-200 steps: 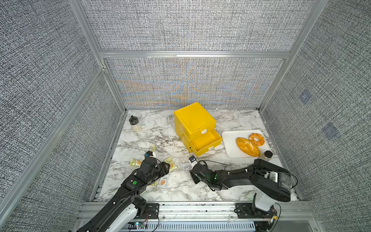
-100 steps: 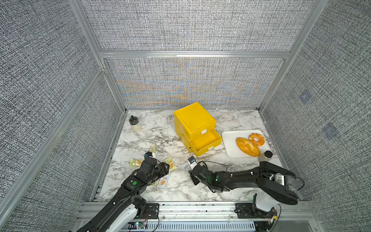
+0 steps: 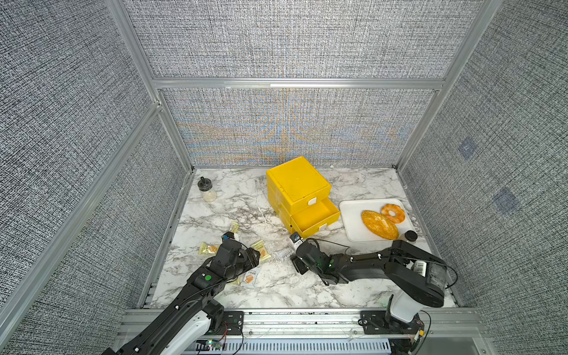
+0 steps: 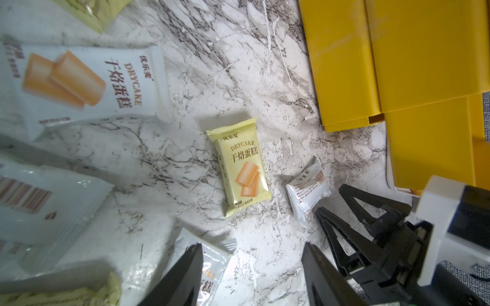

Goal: Place the cookies into the drawer by color
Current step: Pick up the cookie at the center of the board.

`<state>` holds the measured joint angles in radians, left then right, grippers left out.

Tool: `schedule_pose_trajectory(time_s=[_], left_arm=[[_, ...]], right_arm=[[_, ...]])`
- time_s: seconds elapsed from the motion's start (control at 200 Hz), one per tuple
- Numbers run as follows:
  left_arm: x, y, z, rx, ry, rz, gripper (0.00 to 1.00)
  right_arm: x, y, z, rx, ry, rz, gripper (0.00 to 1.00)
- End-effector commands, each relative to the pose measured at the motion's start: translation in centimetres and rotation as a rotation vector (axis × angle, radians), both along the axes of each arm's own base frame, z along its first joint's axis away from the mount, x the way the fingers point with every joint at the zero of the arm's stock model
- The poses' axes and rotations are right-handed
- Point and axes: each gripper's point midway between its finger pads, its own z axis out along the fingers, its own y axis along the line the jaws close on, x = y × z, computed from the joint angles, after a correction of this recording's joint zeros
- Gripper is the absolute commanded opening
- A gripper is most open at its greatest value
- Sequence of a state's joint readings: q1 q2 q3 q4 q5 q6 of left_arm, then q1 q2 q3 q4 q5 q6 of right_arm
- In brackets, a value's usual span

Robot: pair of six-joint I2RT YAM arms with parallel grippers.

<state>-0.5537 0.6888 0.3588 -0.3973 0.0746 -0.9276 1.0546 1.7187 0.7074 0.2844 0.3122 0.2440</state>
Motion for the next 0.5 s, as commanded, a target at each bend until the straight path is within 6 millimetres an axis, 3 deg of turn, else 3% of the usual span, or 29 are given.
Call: schedule_pose_trajectory(time_s=[0.0, 0.225, 0.415, 0.43, 0.495], left_arm=[[0.3, 0.0, 0.3, 0.003, -0.013, 0.000, 0.66], [0.5, -0.1, 0.2, 0.012, -0.008, -0.005, 0.66], [0.6, -0.3, 0.0, 0.013, -0.005, -0.006, 0.66], [0.7, -0.3, 0.0, 0.013, -0.006, -0.006, 0.66], [0.6, -0.3, 0.0, 0.014, -0.002, -0.007, 0.66]], right_arm=[[-0.2, 2.0, -0.2, -0.004, 0.000, 0.106, 0.64], [-3.0, 5.1, -1.5, 0.004, 0.065, 0.262, 0.59], [-4.0, 5.2, -2.1, -0.009, 0.073, 0.249, 0.37], [-3.5, 6.1, -1.1, 0.015, 0.058, 0.243, 0.36], [-3.4, 6.1, -1.0, 0.017, 0.060, 0.226, 0.29]])
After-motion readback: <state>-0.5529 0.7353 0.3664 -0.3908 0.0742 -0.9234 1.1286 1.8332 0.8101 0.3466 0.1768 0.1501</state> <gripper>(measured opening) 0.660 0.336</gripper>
